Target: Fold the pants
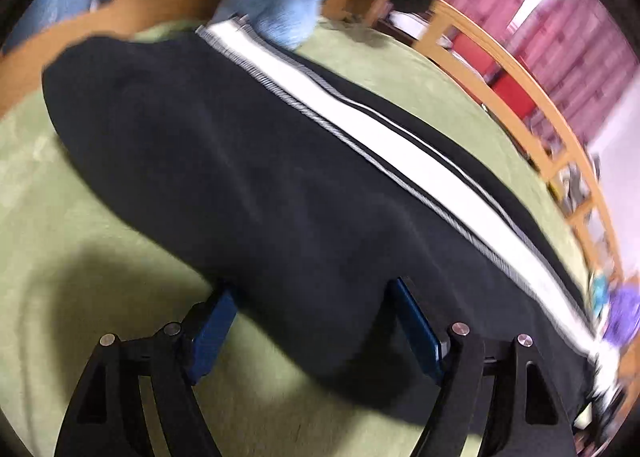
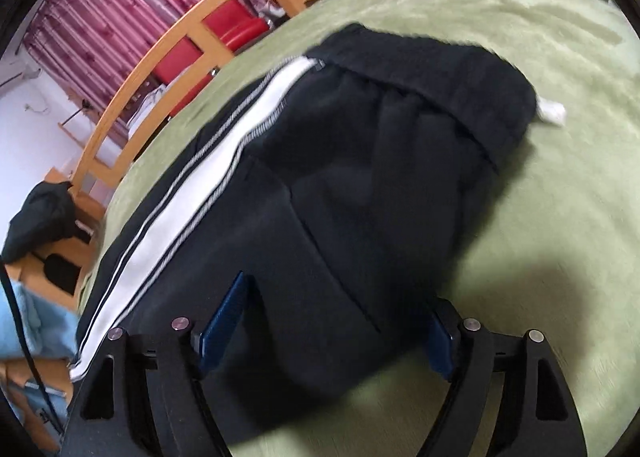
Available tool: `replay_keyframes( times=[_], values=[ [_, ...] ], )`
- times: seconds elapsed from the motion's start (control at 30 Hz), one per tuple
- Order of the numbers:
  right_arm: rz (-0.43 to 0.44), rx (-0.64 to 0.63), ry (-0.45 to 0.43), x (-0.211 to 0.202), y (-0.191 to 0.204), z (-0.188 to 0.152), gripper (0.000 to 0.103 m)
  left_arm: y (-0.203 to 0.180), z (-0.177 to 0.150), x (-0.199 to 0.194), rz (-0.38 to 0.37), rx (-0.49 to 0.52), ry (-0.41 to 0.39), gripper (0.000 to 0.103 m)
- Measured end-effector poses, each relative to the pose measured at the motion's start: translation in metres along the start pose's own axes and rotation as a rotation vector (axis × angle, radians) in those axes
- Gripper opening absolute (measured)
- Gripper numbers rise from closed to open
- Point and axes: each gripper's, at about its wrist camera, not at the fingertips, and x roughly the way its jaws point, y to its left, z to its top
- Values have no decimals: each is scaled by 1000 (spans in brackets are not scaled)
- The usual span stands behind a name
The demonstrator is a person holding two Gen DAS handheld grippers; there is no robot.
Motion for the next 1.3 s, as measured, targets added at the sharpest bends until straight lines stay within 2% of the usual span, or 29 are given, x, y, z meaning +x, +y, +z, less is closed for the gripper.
replay_keyframes(
  times=[0.13, 0.2, 0.23, 0.27, 0.3, 0.33, 0.4, 0.6, 0.7, 0.93, 1.0, 1.07, 1.13, 1.17, 1.2, 1.23, 1.27, 1.3],
  values=[
    [9, 56, -38, 18, 5, 11, 79, 4, 15, 11, 7, -74, -36, 76],
    [-16, 72, -56, 20, 6, 13, 66, 4, 19, 15, 21, -118, -54, 74],
    [-33, 68, -60, 20, 9, 14, 53, 1, 21, 18, 35, -118, -57, 73],
    [-44, 55, -72, 19, 11, 16, 32, -3, 24, 18, 55, -97, -69, 51],
    [-27, 41, -75, 17, 11, 19, 27, -6, 25, 15, 77, -75, -89, 33],
    [1, 36, -76, 11, 11, 20, 22, -7, 27, 10, 67, -45, -96, 17],
    [32, 43, -82, -2, 11, 21, 18, -7, 27, -2, 36, -39, -101, 13],
    [41, 17, -112, -57, 13, 23, 15, -9, 8, -60, -18, -20, -116, 11],
    [21, 6, -114, -98, -4, 13, 15, -11, -9, -83, -38, -4, -92, 11],
    [-56, 6, -114, -208, -92, -19, 15, -2, -94, -145, -138, 56, 9, 12],
    [-86, 19, -100, -233, -121, -32, 15, 1, -124, -158, -142, 83, 46, 12],
    [-106, 39, -55, -245, -150, -47, 20, 6, -141, -160, -120, 98, 67, 13],
    [-131, 24, 26, -241, -168, -60, 29, 11, -150, -153, -85, 138, 110, 17],
    [-144, 6, 81, -235, -173, -68, 33, 15, -152, -152, -75, 139, 139, 23],
    [-153, -2, 100, -233, -174, -73, 34, 19, -154, -152, -63, 136, 165, 30],
    [-167, -16, 109, -234, -173, -79, 37, 23, -155, -158, -55, 137, 179, 33],
    [-189, -36, 104, -239, -171, -86, 45, 26, -155, -167, -55, 151, 170, 39],
    [-209, -65, 90, -247, -167, -93, 48, 26, -158, -175, -48, 171, 158, 48]
  ],
)
